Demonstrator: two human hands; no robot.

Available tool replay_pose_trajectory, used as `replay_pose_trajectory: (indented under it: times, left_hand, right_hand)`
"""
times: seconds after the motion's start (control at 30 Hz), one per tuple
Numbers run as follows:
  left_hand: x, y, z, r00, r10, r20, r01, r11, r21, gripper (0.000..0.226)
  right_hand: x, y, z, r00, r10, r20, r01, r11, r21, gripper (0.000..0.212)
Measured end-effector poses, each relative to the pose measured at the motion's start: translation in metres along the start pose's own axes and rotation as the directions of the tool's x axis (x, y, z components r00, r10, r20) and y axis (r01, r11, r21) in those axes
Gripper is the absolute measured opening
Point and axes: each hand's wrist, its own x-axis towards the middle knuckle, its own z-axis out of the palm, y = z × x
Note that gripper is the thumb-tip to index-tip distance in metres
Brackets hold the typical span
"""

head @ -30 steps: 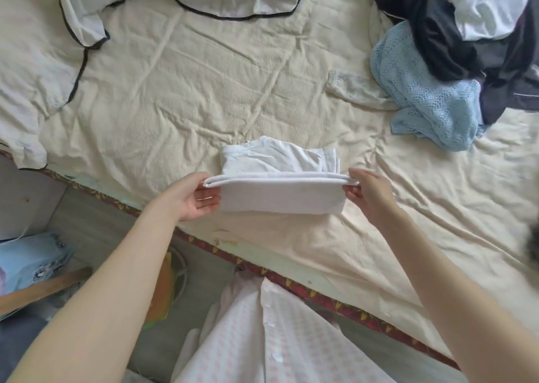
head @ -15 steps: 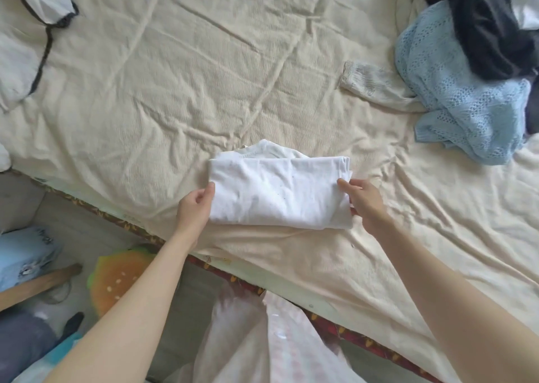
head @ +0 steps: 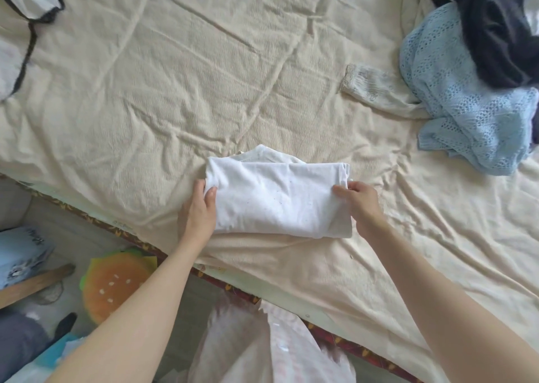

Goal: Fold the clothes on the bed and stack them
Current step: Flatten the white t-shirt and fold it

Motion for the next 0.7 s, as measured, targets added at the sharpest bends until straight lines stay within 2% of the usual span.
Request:
replay_pose_trajectory:
  times: [0.13,0.27,0.3,0.33,0.4,0.47,0.53,0.57,0.63,0.7]
  left_hand:
    - [-0.01,-0.001,-0.001,0.995,0.023,-0.092,-0.029,0.998,-0.064,0.021]
    - [-0.009,-0.001,-0.001,0.997,-0.031,-0.068,0.026,0.997,-0.074,0.021]
    - [-0.004,0.001,-0.001,0.997,-0.046,-0.057,0.041,0.996,-0.081,0.02]
    - [0.001,0.003,-0.001,0.996,-0.069,-0.05,0.065,0.995,-0.08,0.019]
    - [0.004,0.01,-0.005,0.99,-0.119,-0.077,0.119,0.993,-0.006,0.022]
    - [-0.001,0.013,-0.008,0.983,-0.04,-0.178,0.067,0.986,0.151,0.031]
    - [-0.012,0.02,-0.003,0.953,0.209,-0.218,-0.138,0.943,0.303,0.038]
    - [-0.017,0.025,0.002,0.921,0.346,-0.176,-0.268,0.895,0.356,0.039]
    - [-0.021,0.033,0.018,0.845,0.534,-0.008,-0.484,0.772,0.411,0.04]
    - [-0.014,0.035,0.032,0.834,0.537,0.126,-0.534,0.729,0.429,0.046]
  right_hand:
    - [-0.008,0.0,0.003,0.994,-0.062,-0.088,0.067,0.996,0.062,0.003]
    - [-0.011,0.0,0.005,0.989,-0.064,-0.134,0.08,0.99,0.119,0.002]
    - [-0.009,-0.002,0.006,0.986,-0.081,-0.144,0.097,0.989,0.109,0.008]
    - [-0.007,-0.004,0.006,0.981,-0.11,-0.162,0.121,0.991,0.06,0.013]
    - [-0.007,-0.006,0.007,0.937,-0.252,-0.241,0.208,0.958,-0.195,0.026]
    - [-0.013,-0.007,0.011,0.825,-0.509,-0.246,0.358,0.807,-0.47,0.036]
    - [-0.025,-0.007,0.024,0.668,-0.736,-0.113,0.527,0.575,-0.626,0.038]
    - [-0.032,-0.004,0.034,0.593,-0.805,-0.009,0.596,0.446,-0.668,0.038]
    - [-0.043,0.007,0.057,0.512,-0.832,0.211,0.69,0.252,-0.678,0.043]
    - [-0.042,0.018,0.074,0.525,-0.783,0.335,0.706,0.181,-0.684,0.051]
